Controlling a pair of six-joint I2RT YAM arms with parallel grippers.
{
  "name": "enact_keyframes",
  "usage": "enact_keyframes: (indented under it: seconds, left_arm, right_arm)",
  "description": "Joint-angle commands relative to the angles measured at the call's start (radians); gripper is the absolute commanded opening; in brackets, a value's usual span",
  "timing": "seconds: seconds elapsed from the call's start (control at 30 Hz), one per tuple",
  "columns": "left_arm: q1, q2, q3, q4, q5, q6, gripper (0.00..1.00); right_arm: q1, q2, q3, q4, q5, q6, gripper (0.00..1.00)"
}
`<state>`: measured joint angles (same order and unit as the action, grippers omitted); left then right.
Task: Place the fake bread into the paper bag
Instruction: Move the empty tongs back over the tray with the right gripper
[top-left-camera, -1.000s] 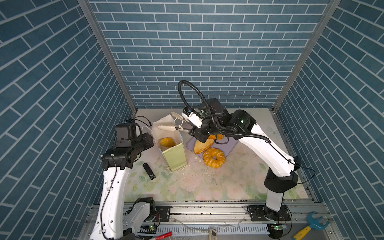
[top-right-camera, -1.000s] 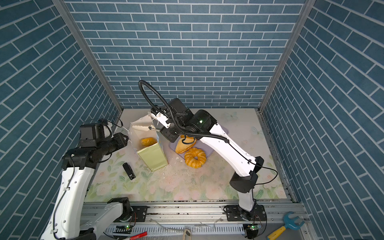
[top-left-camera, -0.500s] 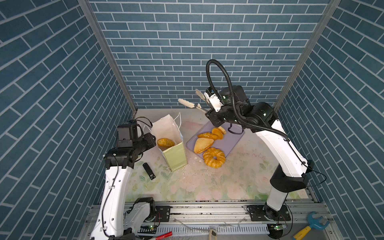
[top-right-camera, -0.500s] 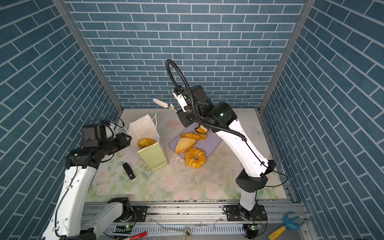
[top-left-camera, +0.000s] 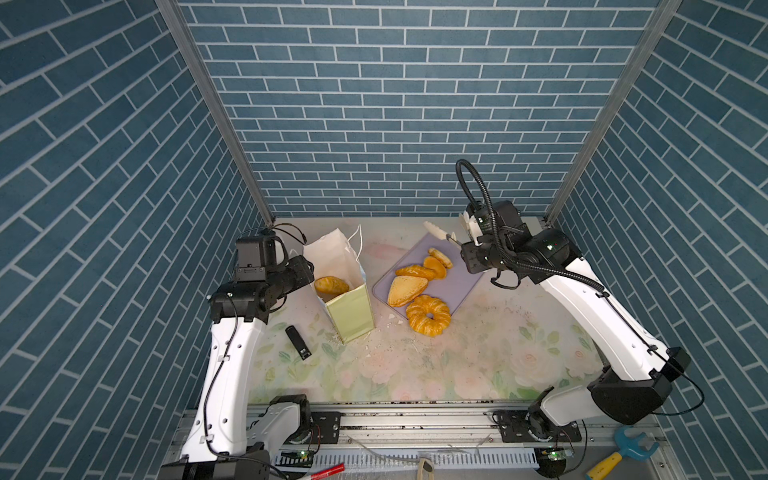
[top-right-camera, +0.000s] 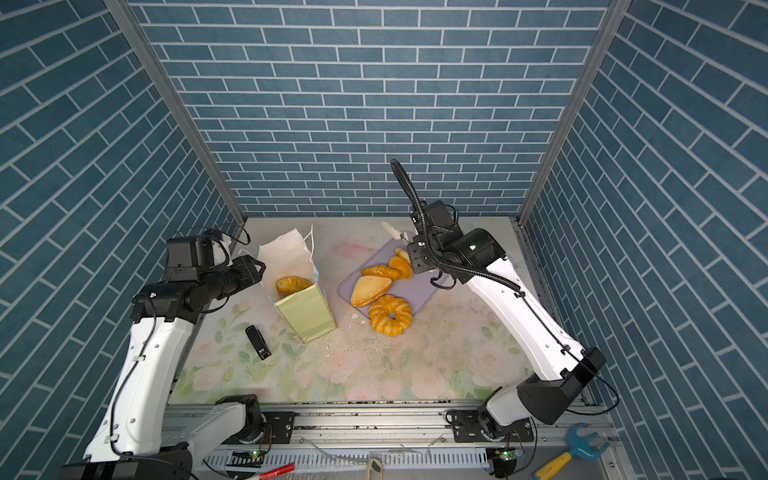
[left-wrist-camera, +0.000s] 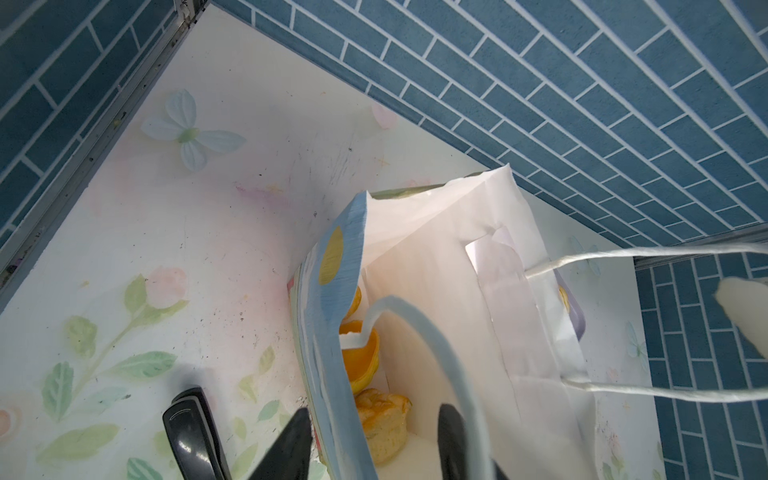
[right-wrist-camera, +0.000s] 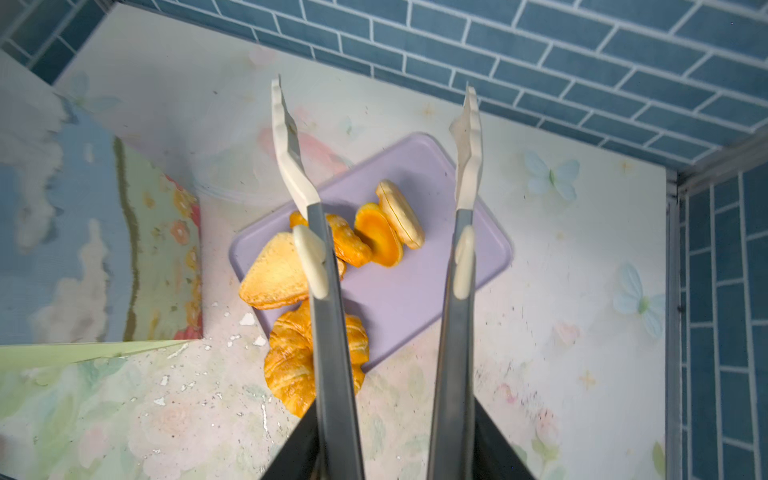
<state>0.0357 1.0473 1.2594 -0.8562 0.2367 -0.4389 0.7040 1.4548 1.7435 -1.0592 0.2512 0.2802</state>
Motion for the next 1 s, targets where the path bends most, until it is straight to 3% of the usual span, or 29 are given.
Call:
enact_keyframes:
  seconds: [0.0,0.4,0.97]
  left_arm:
    - [-0.011,0.015,0.03,-0.016,-0.008,0.027,0.51]
    - [-0.017,0.044,0.03,-0.026,-0.026,0.021,0.53]
    - [-0.017,-0.025,-0.018,-0.049,-0.042,-0.001,0.54]
  right_arm:
    - [-0.018,-0.03,-0.097,0.095,-0.024,0.091,0.48]
    - [-0.038,0.042,-0.316,0.259,-0.107,0.159,0.49]
    - [-0.041,0.034,-0.376,0.294,-0.108,0.14,0.5]
